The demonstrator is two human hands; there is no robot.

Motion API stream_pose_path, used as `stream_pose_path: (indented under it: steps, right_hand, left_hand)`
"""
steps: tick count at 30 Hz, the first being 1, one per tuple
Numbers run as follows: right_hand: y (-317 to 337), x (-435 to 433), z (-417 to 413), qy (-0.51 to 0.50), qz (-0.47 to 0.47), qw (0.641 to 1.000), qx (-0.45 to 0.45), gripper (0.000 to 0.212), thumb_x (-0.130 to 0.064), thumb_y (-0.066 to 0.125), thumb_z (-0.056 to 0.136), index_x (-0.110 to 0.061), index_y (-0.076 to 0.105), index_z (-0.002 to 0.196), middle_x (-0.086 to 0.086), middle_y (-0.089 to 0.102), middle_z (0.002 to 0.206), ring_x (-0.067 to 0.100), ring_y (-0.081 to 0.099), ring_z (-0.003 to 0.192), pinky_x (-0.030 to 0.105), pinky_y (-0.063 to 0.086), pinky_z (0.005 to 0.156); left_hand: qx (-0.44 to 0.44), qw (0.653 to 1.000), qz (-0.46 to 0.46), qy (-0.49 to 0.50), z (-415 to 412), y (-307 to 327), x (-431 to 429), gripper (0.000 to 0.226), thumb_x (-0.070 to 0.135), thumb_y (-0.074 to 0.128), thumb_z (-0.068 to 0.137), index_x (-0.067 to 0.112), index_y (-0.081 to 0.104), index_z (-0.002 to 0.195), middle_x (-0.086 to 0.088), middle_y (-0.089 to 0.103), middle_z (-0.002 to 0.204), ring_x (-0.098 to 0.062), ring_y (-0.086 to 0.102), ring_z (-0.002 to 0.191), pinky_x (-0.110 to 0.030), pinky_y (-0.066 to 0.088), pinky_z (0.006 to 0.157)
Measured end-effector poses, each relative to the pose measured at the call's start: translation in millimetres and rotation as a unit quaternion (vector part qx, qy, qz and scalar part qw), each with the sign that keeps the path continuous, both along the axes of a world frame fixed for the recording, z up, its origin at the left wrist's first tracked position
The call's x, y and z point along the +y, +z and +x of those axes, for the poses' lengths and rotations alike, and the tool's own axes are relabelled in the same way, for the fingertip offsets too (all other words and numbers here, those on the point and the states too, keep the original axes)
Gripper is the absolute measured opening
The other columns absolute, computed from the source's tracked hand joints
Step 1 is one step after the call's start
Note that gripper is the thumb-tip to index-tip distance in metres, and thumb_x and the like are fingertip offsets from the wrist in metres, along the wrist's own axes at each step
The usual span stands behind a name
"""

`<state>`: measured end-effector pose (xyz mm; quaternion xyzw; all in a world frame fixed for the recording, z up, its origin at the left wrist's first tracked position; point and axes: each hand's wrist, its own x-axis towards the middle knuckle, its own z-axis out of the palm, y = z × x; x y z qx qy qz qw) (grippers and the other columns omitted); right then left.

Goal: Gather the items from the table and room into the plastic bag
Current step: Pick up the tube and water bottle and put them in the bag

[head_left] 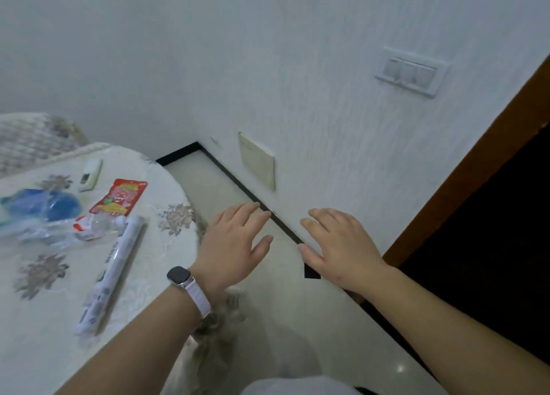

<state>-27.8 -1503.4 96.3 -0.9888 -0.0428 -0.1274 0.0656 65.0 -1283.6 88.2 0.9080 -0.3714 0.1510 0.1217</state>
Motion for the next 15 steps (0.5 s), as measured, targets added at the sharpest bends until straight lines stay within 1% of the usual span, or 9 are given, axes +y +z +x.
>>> stream_pose_path:
  steps: [4,10,15]
  right_hand:
    - [-8.0,-3.5,65.2,0.058,0.019,0.998,-0.006,0.052,-0.047,0.045,0.088,-0.011,0.066,0.118,0.010,0.062,0.125,0.031,0.057,0.114,0.043,0.045,0.096]
    - [-28.3,-10.0,166.6,0.135,0.024,0.990,0.022,0.053,-0.050,0.045,0.088,-0.013,0.062,0.123,0.007,0.060,0.127,0.029,0.055,0.117,0.044,0.045,0.098]
    - [-32.1,-13.0,262.2,0.218,0.025,0.975,0.026,0.052,-0.050,0.044,0.088,-0.014,0.062,0.121,0.007,0.061,0.125,0.028,0.057,0.112,0.042,0.046,0.094]
  left_hand:
    - [0.017,0.998,0.015,0.065,39.7,-4.8,14.7,0.044,0.046,0.051,0.090,0.021,0.062,0.124,-0.008,0.062,0.128,-0.032,0.057,0.115,-0.043,0.047,0.093]
    - [0.053,0.985,0.043,0.160,96.4,-19.5,22.4,0.045,0.049,0.046,0.091,0.023,0.060,0.125,-0.006,0.060,0.131,-0.031,0.056,0.118,-0.045,0.048,0.094]
    - [0.080,0.960,0.059,0.262,145.8,-16.3,18.3,0.040,0.040,0.063,0.090,0.022,0.062,0.125,-0.007,0.061,0.132,-0.031,0.057,0.119,-0.046,0.048,0.095]
